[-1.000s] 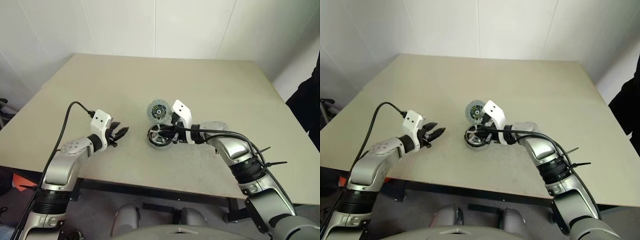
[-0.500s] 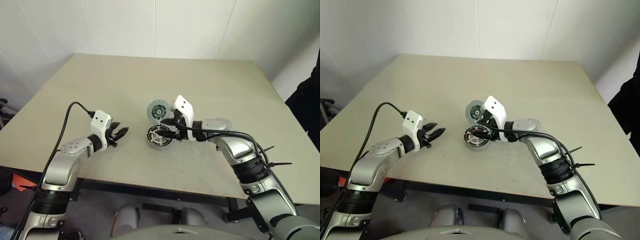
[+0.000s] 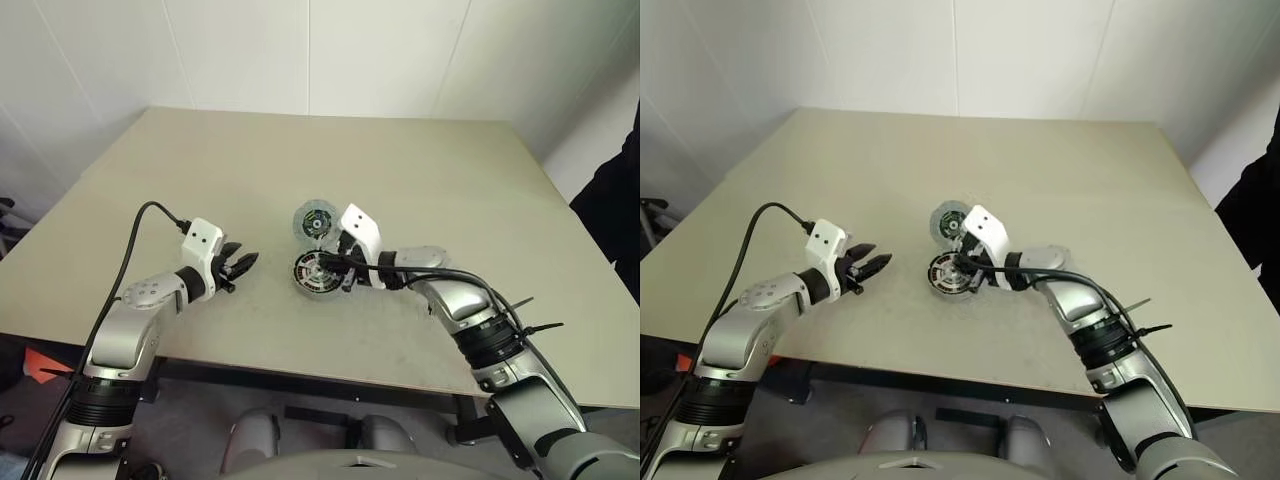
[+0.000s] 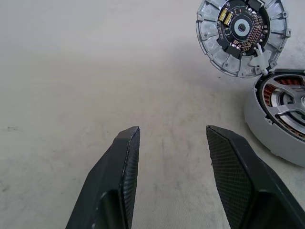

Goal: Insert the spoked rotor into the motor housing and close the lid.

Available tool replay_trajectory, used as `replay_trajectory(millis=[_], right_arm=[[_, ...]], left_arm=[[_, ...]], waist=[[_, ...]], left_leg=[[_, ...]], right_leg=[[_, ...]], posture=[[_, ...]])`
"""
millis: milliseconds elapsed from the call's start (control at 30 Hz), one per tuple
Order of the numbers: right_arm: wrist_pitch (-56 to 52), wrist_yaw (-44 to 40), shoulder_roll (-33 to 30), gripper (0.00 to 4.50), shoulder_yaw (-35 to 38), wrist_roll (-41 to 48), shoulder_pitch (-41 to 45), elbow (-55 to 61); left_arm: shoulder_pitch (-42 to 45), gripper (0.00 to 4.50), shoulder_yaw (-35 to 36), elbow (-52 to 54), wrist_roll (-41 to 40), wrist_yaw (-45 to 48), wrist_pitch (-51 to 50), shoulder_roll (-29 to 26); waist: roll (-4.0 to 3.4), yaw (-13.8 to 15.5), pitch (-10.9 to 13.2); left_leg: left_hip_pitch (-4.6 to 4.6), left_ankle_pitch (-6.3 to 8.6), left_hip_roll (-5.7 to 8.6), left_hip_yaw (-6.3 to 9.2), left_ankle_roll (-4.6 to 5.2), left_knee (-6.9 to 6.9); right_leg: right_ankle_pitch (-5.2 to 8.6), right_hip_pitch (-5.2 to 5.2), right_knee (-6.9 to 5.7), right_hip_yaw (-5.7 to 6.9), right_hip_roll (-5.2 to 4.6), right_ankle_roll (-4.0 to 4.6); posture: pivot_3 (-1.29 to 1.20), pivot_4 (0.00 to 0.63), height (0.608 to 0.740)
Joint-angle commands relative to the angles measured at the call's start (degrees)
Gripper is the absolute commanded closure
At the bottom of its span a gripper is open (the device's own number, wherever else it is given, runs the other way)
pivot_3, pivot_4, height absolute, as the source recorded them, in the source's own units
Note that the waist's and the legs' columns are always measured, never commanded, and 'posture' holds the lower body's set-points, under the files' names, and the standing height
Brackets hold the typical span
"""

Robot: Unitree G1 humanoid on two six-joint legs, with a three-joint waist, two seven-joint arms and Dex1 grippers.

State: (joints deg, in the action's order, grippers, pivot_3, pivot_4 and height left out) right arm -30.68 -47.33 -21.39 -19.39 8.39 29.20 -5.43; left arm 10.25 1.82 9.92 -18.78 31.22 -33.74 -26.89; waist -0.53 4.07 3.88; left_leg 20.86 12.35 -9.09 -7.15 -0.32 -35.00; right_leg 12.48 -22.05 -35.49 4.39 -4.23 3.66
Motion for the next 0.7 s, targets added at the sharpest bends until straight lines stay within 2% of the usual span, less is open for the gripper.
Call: replay_trajectory(millis=[33,367,700], right_arm=[[1.11,0.53,-0.16,4.47,0.46,-1.49,1.47,-0.96],[2.92,-3.68,-2.11,4.47,2.19,0.15,2.92,3.18],[5.44,-1.74,-0.05,4.47,0.69,-2.70,1.05,-5.56]], left_arm=[[0.50,2.17,0.39,1.31,0.35,-0.12,0.89,-0.14],[1.20,2.17,0.11,0.56,0.56,-0.21,1.38,0.29],[0.76,2.17,0.25,1.04,0.57,-0.24,1.37,0.41]], waist=[[0.00,-0.03,0.00],[0.00,0.00,0.00],[0.01,-0.02,0.00]], left_leg=[[-0.05,0.00,0.00,0.00,0.00,0.00],[0.01,-0.02,-0.01,0.01,-0.02,0.01],[0.00,-0.01,0.00,0.01,-0.02,0.00]], right_leg=[[0.00,0.04,0.00,0.00,0.00,0.00],[0.00,-0.04,-0.04,0.00,0.00,0.01],[0.00,-0.03,-0.04,0.00,0.00,0.00]], posture=[[0.00,0.000,0.740],[0.00,0.000,0.740],[0.00,0.000,0.740]])
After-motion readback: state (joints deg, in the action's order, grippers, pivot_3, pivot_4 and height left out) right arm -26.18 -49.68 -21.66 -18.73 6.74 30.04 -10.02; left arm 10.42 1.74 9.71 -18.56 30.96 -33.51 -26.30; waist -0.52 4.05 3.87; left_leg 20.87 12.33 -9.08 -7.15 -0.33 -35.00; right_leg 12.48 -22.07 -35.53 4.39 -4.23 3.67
